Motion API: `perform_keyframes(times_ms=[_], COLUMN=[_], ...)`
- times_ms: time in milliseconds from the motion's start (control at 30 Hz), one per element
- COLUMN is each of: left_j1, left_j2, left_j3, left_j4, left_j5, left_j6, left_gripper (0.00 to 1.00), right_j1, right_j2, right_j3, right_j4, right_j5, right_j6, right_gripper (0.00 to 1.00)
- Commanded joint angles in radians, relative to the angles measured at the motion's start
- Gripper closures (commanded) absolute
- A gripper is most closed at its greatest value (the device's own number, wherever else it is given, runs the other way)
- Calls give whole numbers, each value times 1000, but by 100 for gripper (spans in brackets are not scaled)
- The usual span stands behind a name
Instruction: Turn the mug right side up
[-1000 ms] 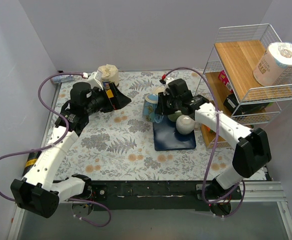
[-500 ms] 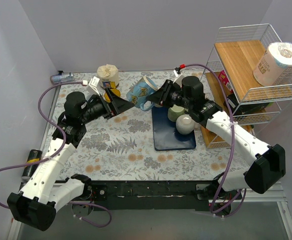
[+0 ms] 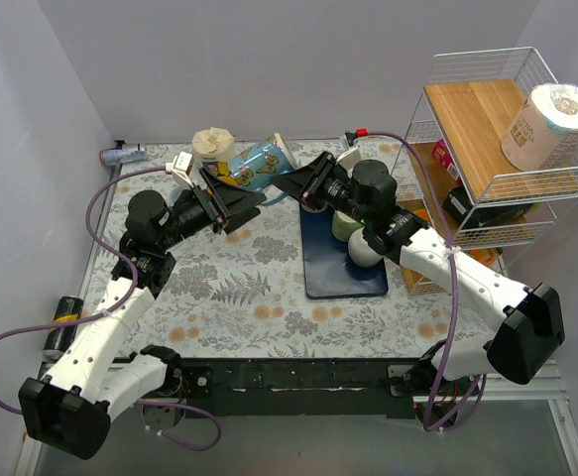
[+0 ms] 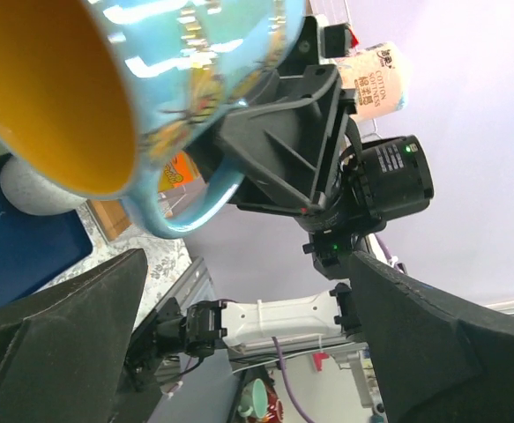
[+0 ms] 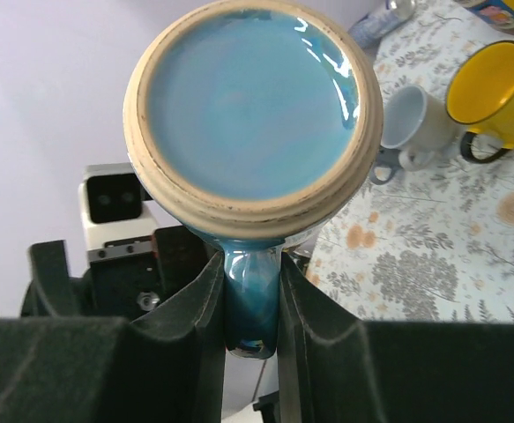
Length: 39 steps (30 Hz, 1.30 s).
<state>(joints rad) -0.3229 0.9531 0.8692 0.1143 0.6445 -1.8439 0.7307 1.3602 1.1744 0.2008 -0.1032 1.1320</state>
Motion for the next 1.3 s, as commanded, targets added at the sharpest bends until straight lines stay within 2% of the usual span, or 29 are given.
perform_keyframes(times_ms=[0,167,400,633,767,800,900,1000,1167,1200,1233,1267], left_j1=[-4,-4,-4,-2,-4,-4,-2,-2,-4,-4,-4,-4], left_j2=[1,-2,1,15,15,15,24,45,41,33,33,33], left_j3=[-15,-61,-150,-154,-168,-170,-165,-138,-89,-82,-76,-56], left_j4=[53,100,329,358,369,370,370,338,219,200,180,139], left_j5=[-17,-63,-121,-131,-129,-128,-118,-92,-121,-132,-141,-157], left_j6=[-78,-132,-259,-253,-255,-255,-241,-209,-146,-132,-114,-101], left_gripper=[2,4,22,37,51,59,70,100,100,100,100,100], right_j1=[19,29,53,93,96,98,101,101,101,101,101,102], right_j2=[-61,-50,-47,-24,-19,-15,-6,5,-3,-6,-10,-13], right_j3=[14,-16,-105,-139,-136,-136,-133,-125,-142,-162,-171,-182], right_j4=[336,439,592,657,641,643,634,611,557,549,549,545], right_j5=[60,42,49,59,59,57,46,20,-6,-6,-4,-1], right_j6=[64,103,158,221,236,238,247,256,244,244,244,242], right_gripper=[99,99,99,99,99,99,99,99,99,95,79,71])
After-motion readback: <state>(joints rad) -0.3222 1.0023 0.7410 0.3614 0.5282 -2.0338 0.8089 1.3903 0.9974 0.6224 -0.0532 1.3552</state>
